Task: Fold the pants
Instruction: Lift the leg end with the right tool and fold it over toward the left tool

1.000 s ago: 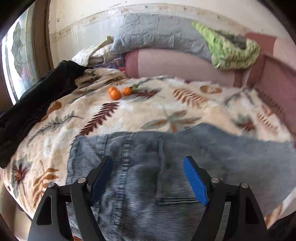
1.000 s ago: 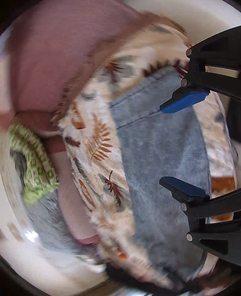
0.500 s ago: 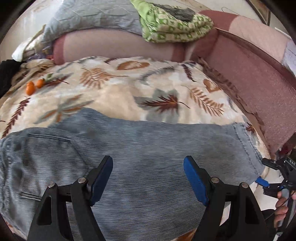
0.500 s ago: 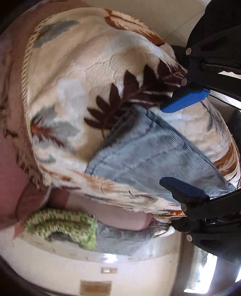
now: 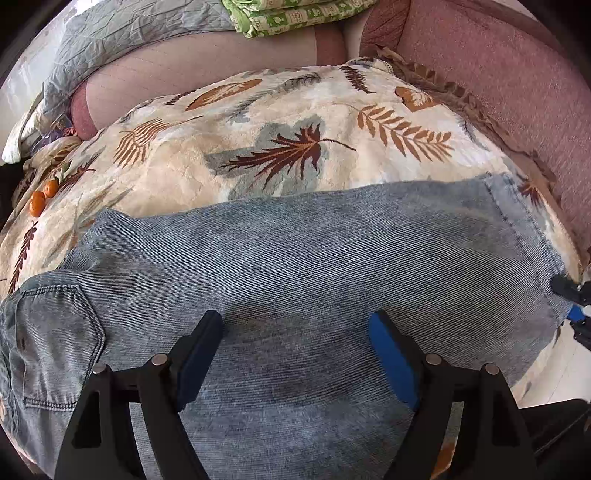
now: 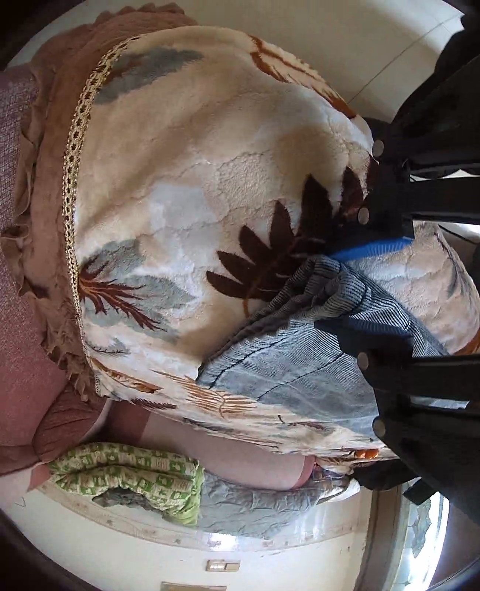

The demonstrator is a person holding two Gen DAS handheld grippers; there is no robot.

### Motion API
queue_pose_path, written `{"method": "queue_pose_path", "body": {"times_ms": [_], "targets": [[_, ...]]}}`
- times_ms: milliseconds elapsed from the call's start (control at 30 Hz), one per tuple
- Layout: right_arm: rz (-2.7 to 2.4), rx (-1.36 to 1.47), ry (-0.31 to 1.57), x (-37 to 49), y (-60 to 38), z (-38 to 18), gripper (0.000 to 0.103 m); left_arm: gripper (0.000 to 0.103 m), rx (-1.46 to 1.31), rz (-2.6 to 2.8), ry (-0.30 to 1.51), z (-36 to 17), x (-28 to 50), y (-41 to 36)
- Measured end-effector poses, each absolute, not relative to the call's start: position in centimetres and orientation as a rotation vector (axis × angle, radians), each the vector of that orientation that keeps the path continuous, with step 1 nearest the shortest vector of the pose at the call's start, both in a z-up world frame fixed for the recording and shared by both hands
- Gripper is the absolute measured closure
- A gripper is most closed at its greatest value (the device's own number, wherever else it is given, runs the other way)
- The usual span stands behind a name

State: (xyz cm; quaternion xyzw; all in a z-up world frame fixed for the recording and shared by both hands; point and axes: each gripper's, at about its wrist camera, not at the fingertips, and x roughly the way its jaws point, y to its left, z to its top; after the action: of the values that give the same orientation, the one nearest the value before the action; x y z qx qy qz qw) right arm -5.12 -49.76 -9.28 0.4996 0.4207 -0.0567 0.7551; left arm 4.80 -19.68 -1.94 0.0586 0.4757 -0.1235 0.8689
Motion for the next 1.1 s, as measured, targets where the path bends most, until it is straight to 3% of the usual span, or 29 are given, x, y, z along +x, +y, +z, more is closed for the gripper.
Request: {"method": "queue_pose_path", "body": {"times_ms": [100,167,233,333,633,767,867,933,1000,1100], "targets": [[-0.140,0.999,0.919,-4.8,-49.1,-8.3,0.078,0.021,0.130,-0.235,0.893,-0.5,3.7,-19.3],[-0.154,0.933,0.914,-4.5,-48.5,-7.3,0.078,0.021,0.212,-0.209,0.991,-2.8,4.5,-20.3],[-0.159,0.874,0.902,-4.2,-47.8,-6.0,0.079,0.009,0.237,-0.199,0.986,-3.9,5.0,-20.3],[-0.152,0.765,0.865,-3.6,-46.1,-2.9,0.080,0.011,0.154,-0.236,1.034,-2.9,5.6,-19.1],[0.094,0.337,0.698,-1.7,-29.8,8.6,0.082,0.011,-0.158,-0.171,0.873,2.7,2.8,-5.3],[0.276,0.164,0.724,-2.5,-18.0,7.0,0.082,0.011,-0.265,-0.050,0.820,3.8,0.7,2.8],[0.364,0.102,0.851,-1.9,-11.3,1.4,0.082,0.011,-0.287,0.013,0.803,4.1,-0.8,6.7],[0.406,0.112,0.979,-1.0,-9.1,-3.4,0.075,0.011,-0.302,0.022,0.809,4.0,-1.4,8.1],[0.415,0.108,0.906,-2.1,-9.0,-3.5,0.071,0.011,-0.313,0.006,0.815,4.1,-1.9,8.6],[0.493,0.233,0.905,-3.1,-11.3,-1.5,0.042,0.011,-0.324,-0.046,0.804,4.7,-1.9,7.7]]}}
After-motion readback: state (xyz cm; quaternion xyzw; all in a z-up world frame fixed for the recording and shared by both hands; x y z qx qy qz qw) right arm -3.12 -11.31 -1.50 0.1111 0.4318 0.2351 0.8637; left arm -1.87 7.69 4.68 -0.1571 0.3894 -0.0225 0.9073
